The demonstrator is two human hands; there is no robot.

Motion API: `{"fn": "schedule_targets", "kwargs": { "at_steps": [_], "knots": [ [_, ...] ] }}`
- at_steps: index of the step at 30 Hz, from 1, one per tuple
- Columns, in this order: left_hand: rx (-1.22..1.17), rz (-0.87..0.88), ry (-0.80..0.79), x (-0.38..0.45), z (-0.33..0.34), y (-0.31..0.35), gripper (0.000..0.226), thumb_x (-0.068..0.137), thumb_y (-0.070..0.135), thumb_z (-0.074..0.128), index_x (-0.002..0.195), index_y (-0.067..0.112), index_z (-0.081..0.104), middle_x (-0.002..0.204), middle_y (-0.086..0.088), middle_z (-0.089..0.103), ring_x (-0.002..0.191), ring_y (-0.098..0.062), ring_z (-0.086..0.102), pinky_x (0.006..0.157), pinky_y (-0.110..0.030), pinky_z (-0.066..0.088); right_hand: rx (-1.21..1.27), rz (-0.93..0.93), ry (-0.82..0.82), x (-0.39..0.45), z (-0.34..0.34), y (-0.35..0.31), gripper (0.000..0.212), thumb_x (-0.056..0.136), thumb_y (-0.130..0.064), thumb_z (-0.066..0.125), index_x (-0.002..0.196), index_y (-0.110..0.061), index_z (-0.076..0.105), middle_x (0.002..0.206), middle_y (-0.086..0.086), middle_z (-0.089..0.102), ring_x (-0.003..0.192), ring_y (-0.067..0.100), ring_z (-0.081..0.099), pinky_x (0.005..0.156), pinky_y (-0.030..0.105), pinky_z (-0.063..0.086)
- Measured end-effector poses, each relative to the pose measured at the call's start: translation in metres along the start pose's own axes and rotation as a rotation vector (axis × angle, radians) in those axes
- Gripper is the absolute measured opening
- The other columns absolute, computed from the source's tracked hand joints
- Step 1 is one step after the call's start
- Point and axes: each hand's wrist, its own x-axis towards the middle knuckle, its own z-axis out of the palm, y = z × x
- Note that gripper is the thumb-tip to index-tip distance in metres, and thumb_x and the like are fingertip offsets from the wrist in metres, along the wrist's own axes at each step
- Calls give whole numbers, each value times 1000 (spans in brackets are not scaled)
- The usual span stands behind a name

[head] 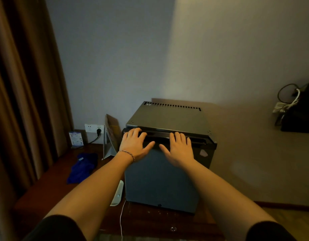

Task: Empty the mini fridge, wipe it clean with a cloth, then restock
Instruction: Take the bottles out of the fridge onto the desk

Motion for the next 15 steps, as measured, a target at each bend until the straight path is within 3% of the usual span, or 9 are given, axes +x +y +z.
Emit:
{"fn": "schedule_targets", "kwargs": {
  "at_steps": [3,8,15],
  "knots": [
    [-28,-25,-32,-4,5,0,69,94,70,24,147,27,37,143,-6,38,138,-25,31,117,-49,22,3,20,-10,-3,3,-1,82,100,-67,25,161,-16,7,169,10,6,155,29,-1,124,50,0],
    [-48,-23,-107,-5,2,0,74,94,71,17,152,27,27,153,-8,28,144,-26,21,117,-57,16,46,47,-22,-2,-2,-3,80,101,-67,23,161,-16,10,169,10,7,156,28,-2,124,49,-1],
    [-51,-9,-112,-9,-10,2,73,94,71,13,146,27,40,147,-9,38,138,-27,31,115,-54,20,79,66,-14,-15,1,-6,79,101,-67,20,162,-18,9,169,8,6,155,28,0,125,48,-4]
  ]
}}
